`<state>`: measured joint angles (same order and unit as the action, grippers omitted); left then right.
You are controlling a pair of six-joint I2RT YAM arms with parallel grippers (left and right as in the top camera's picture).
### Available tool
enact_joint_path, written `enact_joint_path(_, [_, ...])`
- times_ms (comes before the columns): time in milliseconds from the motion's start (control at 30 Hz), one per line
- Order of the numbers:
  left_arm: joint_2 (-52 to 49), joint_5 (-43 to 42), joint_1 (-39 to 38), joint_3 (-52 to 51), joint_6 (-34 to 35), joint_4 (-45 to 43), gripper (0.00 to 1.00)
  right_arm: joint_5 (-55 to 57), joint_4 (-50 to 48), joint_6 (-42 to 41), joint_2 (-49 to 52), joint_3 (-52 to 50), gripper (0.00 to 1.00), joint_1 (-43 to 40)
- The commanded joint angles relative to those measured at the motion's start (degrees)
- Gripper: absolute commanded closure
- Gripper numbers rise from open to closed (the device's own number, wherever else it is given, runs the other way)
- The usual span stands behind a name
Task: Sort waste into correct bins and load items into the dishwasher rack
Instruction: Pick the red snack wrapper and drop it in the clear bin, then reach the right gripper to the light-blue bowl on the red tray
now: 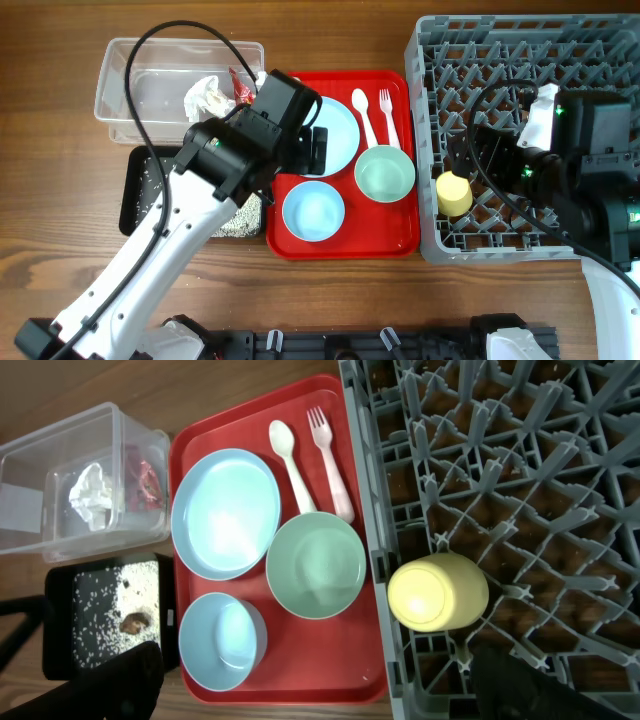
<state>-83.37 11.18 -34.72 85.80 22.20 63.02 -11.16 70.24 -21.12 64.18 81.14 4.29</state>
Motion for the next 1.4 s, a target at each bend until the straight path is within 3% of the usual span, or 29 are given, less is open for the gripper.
enact_joint_path(0, [9.27, 8.83, 0.66, -3.87, -1.84, -9.35, 0.0, -0.55, -0.28, -0.04, 0.13, 0.11, 0.0, -0.24])
enact_joint_path(100, [20.98, 2.23, 6.93, -14.93, -8.63, -23.98, 0.0, -0.55, -0.28, -0.04, 0.13, 0.11, 0.0, -0.24])
enact_joint_path(200, [33.55, -9.55, 17.84, -28.37, -8.74, -34.73, 0.0, -0.55, -0.28, -0.04, 0.13, 0.11, 0.0, -0.24])
enact_joint_path(300, [47.71, -12.92, 25.68, -43.43, -8.72, -44.39, 0.0, -0.55, -0.28, -0.07, 0.13, 0.11, 0.0, -0.24])
enact_joint_path(600, [82.29, -13.27, 29.68, -74.53, -8.33, -51.52, 0.0, -0.55, -0.28, -0.04, 0.13, 0.11, 0.0, -0.24])
enact_joint_path(800, [83.21, -9.25, 30.12, -85.42, -8.31, -59.04, 0.0, -0.55, -0.28, -0.04, 0.13, 0.11, 0.0, -0.24])
enact_joint_path(1233, [83.21, -9.2, 30.08, -85.48, -8.31, -59.14, 0.0, -0.55, -0.28, -0.04, 0.13, 0.11, 0.0, -0.24])
enact_joint_path(1300, [83.21, -9.2, 30.08, -85.48, -8.31, -59.14, 0.0, -1.66, -2.25, -8.41, 0.13, 0.11, 0.0, -0.24])
enact_joint_path(1333, [83.21, -9.2, 30.08, -85.48, -8.31, -59.17, 0.0, -5.03, -4.17, -10.54, 0.13, 0.11, 0.0, -0.2])
enact_joint_path(1367, [83.21, -9.2, 30.08, -85.48, -8.31, -59.14, 0.0, -15.8, -8.5, -1.64, 0.76, 0.11, 0.0, 1.2])
